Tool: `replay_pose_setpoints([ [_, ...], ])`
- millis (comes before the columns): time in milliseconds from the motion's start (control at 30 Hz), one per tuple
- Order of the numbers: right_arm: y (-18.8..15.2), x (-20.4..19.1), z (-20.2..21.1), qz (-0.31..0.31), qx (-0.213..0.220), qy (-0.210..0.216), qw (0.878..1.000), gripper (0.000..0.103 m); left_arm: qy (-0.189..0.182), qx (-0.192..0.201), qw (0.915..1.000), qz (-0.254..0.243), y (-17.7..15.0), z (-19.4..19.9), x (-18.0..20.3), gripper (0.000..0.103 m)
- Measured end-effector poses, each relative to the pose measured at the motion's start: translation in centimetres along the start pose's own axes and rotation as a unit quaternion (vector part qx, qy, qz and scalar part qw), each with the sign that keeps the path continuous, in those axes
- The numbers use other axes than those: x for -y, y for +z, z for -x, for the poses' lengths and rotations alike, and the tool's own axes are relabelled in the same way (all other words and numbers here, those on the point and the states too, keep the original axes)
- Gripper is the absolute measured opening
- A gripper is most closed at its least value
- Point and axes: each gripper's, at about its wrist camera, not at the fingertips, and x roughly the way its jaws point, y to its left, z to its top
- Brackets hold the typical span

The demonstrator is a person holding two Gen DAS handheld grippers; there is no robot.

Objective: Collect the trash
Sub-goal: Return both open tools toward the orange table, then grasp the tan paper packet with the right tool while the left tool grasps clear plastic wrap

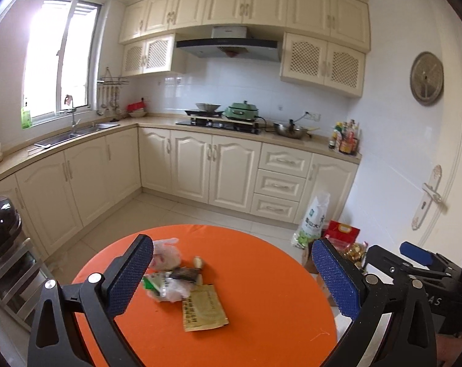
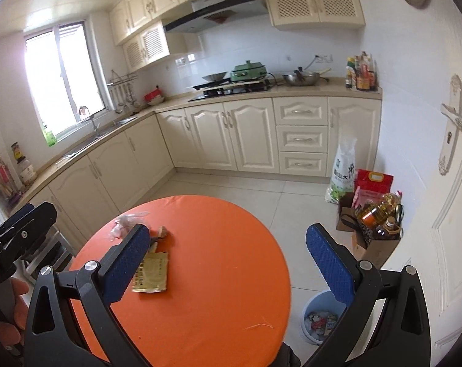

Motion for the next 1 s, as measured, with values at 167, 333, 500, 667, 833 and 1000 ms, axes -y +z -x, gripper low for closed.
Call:
replay_pose_setpoints([
  [167,0.5,-5.7,0.6,0.044,0.021,0.035,0.998,0.103,0.046,0.012,0.9981,0.037,-2.6,4.8,-3.0,0.102],
  [333,0.4,-10.7,1.3,0.090,0.039,0.060,0.993,0.103,0.084,0.025,0.9949,0.051,-4.6,8.7,-4.3,0.102],
  [500,-0.2,-12.9,0.7,0.116,0.039,0.075,0.990,0.103,0.104,0.019,0.9922,0.066,-6.6,10.0,-3.8,0.102],
  [667,-1.6,-13.2,-3.0,0.126,-0.004,0.068,0.990,0.103,0.109,-0.006,0.9910,0.078,-6.7,7.7,-3.5,0.102],
  [833,-3.7,-13.2,-7.5,0.129,-0.062,0.067,0.987,0.103,0.107,-0.041,0.9899,0.083,-5.8,3.7,-3.8,0.102],
  [1000,-6.7,-12.9,-13.3,0.132,-0.128,0.059,0.981,0.103,0.110,-0.081,0.9868,0.087,-3.2,-2.3,-4.5,0.102],
])
